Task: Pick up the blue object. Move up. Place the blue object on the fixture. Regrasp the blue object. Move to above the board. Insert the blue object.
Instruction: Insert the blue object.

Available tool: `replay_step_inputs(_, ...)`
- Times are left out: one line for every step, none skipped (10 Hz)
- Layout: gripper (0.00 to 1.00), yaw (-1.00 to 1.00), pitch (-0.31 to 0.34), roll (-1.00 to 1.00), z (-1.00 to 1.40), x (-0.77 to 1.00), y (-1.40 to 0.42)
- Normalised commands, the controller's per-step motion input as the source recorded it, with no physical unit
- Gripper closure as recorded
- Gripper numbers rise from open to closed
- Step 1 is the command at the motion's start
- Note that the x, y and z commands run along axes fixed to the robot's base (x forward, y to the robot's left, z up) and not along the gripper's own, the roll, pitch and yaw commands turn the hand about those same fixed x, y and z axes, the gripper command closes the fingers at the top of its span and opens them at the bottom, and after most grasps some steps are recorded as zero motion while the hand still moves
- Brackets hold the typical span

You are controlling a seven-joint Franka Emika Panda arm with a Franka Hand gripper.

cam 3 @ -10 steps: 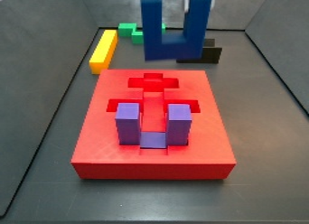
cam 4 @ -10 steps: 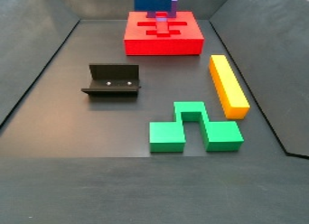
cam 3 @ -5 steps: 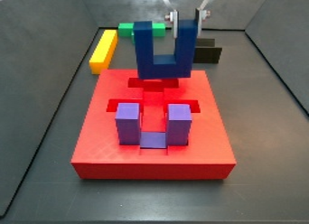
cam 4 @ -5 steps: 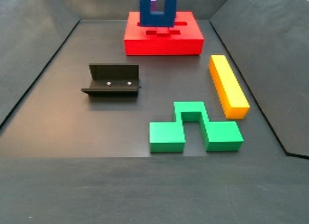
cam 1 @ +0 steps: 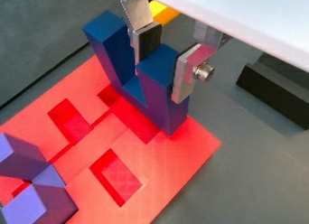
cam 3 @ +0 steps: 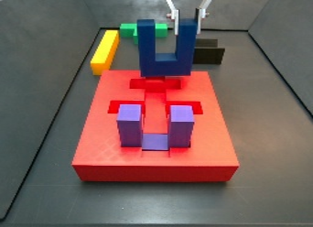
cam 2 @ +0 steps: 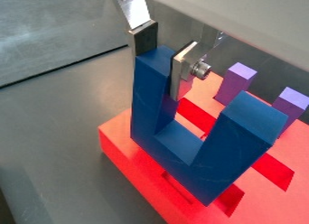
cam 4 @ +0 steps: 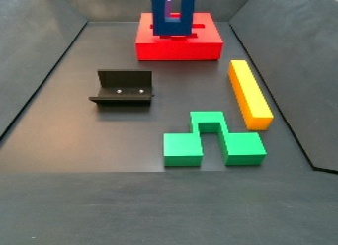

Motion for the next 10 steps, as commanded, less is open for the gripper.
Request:
replay_step_inputs(1.0,0.0,0.0,-0.29,-0.09,-0.14,0.02)
replay_step_inputs(1.0,-0.08,-0.061,-0.05,-0.05,-0.42,-0.06)
replay_step_inputs(1.0,-0.08,-0.071,0.0,0.0,-0.34,-0.09)
replay_step_inputs(1.0,-0.07,-0.09,0.0,0.0,-0.37,-0.08)
replay_step_inputs(1.0,-0.05,-0.111,0.0,0.0,-0.43,-0.17)
replay_step_inputs(1.0,0.0,-0.081,0.0,0.0,-0.15,-0.16)
replay_step_inputs(1.0,0.02,0.0,0.08,-0.02,0.08,-0.18)
replay_step_inputs(1.0,0.07,0.0,0.12,-0.07,0.34,-0.1)
replay_step_inputs(1.0,0.08,0.0,0.13,-0.13,0.45,-0.04)
replay_step_inputs(1.0,0.11,0.0,0.12,-0.14,0.44,0.0)
